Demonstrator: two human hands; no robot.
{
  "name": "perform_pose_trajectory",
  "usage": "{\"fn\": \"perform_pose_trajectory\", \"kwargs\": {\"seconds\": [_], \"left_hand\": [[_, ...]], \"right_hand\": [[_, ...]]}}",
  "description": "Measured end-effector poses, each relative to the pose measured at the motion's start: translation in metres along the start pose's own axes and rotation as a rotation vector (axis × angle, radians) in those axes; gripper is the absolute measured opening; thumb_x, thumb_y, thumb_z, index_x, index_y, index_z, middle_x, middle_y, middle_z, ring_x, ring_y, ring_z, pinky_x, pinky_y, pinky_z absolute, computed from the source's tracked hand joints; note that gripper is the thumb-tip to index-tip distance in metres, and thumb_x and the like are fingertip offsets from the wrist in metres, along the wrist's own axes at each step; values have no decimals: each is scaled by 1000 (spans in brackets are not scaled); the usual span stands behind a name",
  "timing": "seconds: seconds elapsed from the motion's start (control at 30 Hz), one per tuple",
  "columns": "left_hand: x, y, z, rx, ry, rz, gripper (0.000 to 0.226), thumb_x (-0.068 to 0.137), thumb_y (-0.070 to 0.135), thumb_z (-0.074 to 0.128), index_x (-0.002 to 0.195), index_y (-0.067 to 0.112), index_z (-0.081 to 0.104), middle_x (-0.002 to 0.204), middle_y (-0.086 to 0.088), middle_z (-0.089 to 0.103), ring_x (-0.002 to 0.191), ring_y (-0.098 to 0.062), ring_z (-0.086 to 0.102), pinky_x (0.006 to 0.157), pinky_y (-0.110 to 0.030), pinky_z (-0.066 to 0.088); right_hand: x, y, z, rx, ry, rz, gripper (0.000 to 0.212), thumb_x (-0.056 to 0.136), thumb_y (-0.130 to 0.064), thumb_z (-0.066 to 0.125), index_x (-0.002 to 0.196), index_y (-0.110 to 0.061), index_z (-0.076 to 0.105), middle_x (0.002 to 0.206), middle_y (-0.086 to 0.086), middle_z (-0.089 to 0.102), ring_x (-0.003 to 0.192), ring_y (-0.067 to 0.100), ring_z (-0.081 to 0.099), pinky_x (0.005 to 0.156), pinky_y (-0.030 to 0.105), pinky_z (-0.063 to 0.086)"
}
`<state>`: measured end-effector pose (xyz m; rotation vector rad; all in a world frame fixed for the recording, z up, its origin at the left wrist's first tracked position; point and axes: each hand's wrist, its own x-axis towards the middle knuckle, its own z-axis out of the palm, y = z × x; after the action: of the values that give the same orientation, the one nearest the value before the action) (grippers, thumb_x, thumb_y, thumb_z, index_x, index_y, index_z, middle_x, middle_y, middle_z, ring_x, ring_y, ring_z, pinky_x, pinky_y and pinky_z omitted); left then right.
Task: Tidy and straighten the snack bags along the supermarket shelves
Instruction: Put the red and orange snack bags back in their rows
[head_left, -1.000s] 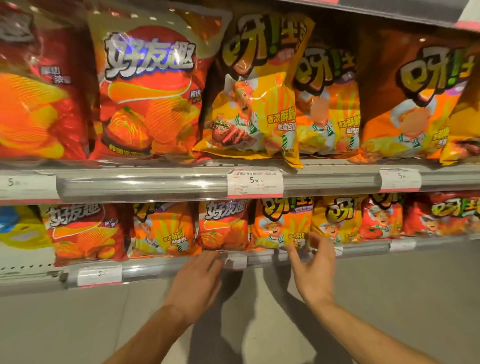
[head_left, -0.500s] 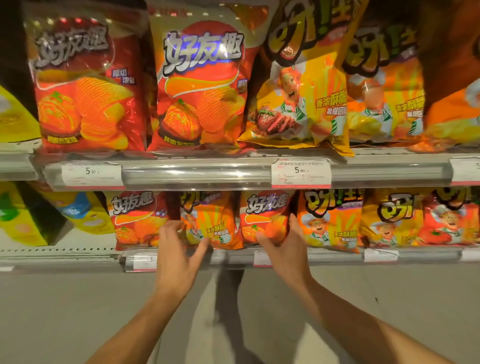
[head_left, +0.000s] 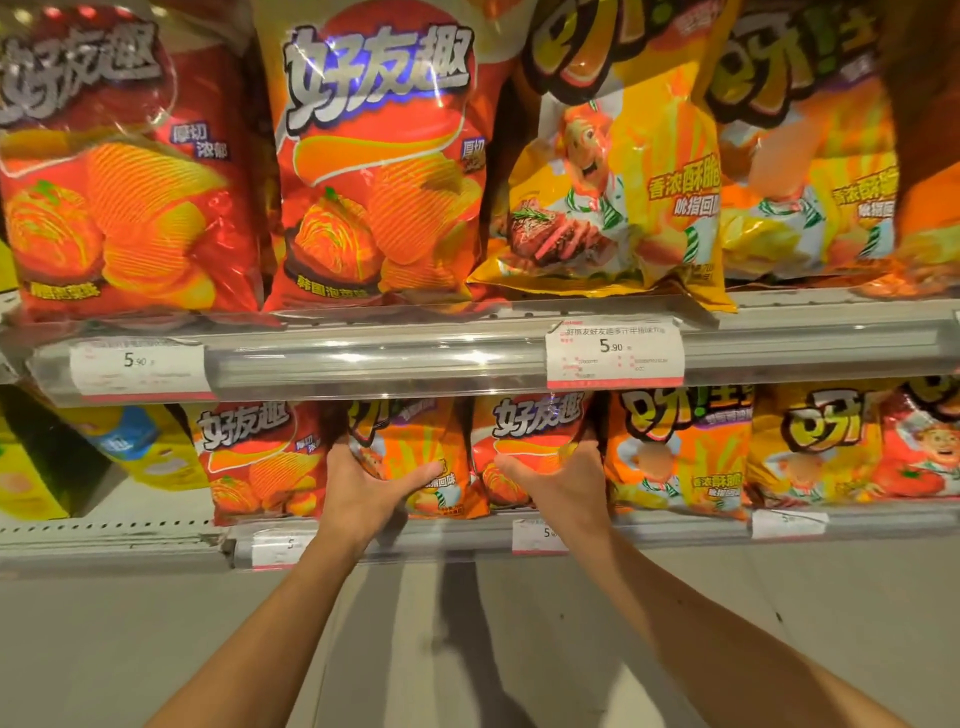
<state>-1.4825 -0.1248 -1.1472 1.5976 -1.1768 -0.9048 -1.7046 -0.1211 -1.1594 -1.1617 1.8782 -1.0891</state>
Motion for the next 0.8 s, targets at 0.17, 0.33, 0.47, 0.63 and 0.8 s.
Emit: {"fn": "perform_pose_trajectory", "kwargs": {"seconds": [0.17,0.33,0.47,0.63,0.8], "left_hand": [[2,-3,-3,6,29,-49,102,39,50,95,121,17,44,107,-9,64,95,-38,67,84,-50,58],[2,8,-11,-18,84,-44,108,34,56,92,124,14,48,108,-3,65,99,-23,66,83,-38,57],[0,14,-22,-68,63,-82,88,32,52,91,104,16,54,91,-4,71,76,-13,72,58,-22,56],[-2,10,-33,-84,55,-70,87,39,45,95,111,14,58,100,-6,74,91,-23,73,82,-45,60],[-12,14,-18,-76,85,-7,75,38,47,94,100,21,60,92,4,73,85,-11,71,75,-33,59]], "right_hand": [[-9,0,1,2,71,-69,82,58,-55,93,118,-19,52,113,2,63,108,24,63,92,45,58],[-22,-12,-1,-37,142,-143,73,59,-58,91,107,-24,49,107,1,61,102,23,61,88,47,57],[-33,-25,-6,-20,150,-150,71,60,-56,92,103,-15,53,103,5,62,99,28,60,87,50,54],[-50,-21,-25,-23,16,-92,83,54,-53,94,120,-18,58,112,2,68,102,24,66,89,46,57],[-79,0,-57,39,-178,-68,68,50,-47,95,109,-37,63,102,-15,74,93,3,71,83,30,60]]}}
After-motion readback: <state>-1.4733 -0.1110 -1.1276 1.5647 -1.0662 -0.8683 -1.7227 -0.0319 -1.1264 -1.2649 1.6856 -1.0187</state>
